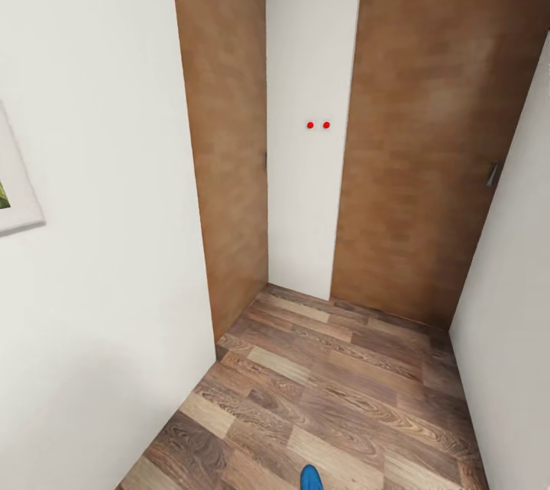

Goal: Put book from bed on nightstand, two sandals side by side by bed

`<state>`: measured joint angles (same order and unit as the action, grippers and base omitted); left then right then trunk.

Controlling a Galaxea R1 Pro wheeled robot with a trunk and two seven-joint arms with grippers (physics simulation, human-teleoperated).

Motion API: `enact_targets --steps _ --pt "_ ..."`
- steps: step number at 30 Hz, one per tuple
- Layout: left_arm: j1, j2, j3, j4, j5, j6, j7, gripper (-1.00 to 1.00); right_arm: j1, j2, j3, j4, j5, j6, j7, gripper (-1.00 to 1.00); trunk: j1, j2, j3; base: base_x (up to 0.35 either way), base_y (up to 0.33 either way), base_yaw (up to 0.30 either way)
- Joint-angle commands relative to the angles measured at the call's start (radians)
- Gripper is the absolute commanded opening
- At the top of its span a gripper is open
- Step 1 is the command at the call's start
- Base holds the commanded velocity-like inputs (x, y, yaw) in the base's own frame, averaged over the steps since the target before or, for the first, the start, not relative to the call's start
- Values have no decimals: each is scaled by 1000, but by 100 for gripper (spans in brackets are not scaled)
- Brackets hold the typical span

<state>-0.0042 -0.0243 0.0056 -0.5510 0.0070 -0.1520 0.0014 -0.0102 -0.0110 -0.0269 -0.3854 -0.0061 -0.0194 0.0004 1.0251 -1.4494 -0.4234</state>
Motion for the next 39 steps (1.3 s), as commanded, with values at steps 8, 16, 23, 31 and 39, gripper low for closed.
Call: enact_targets --steps 8,16,23,31,39 --pt "0 0 2 0 1 -3 0 100 -1 0 -2 0 0 -2 -2 100 0 -1 -1 128 70 -19" --pt "0 0 2 0 1 -3 0 100 -1 0 -2 0 -1 -2 -2 100 0 -1 -1 235 133 -2" --pt "0 0 2 0 1 -3 0 100 -1 0 -2 0 -2 -2 -2 100 0 -1 -1 65 41 -4" --pt "0 0 2 0 1 -3 0 100 -1 0 -2 0 -2 -2 1 100 0 -1 -1 4 3 -205" --pt "0 0 2 0 1 -3 0 100 -1 0 -2 0 -2 -2 1 100 0 -1 -1 0 0 -277"
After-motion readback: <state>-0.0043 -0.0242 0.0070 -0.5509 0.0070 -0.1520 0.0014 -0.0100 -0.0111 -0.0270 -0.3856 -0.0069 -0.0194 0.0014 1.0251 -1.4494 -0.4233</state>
